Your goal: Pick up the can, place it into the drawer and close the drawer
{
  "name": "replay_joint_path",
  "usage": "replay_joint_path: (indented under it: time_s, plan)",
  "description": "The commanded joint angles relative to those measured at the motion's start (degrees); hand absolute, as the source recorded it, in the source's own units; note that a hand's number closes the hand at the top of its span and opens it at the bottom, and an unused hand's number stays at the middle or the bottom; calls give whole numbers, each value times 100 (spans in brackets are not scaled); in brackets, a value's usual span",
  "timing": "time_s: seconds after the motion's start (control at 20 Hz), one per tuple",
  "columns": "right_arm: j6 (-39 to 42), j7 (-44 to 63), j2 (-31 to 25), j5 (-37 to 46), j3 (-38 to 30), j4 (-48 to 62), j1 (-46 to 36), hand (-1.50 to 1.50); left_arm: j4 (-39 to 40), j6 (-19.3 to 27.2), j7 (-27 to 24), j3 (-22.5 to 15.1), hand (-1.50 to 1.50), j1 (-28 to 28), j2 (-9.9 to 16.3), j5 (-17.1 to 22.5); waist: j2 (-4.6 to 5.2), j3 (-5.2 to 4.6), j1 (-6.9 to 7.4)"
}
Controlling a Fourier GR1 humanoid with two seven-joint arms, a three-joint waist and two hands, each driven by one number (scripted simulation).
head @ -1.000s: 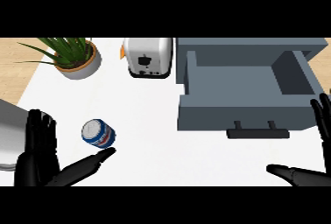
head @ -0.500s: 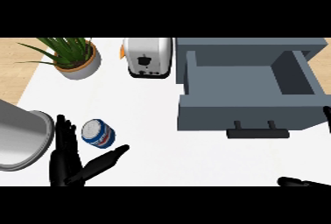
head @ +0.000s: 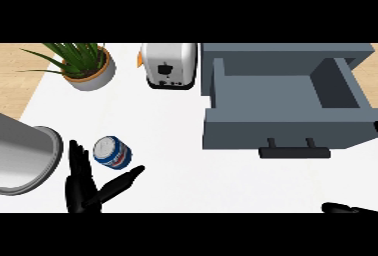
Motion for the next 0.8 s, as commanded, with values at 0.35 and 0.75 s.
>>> replay_joint_path:
  time_s: [0.35, 0.75]
  plan:
    - [183, 282, -42, -57, -286, -358, 47, -150, 1903, -561, -1485, 603, -150, -548, -1, 938, 1, 0, -5]
    - [349, 254, 53, -160, -421, -389, 207, -150, 3533, -959, -2118, 1420, -150, -1470, 2, 1329, 4, 0, -22]
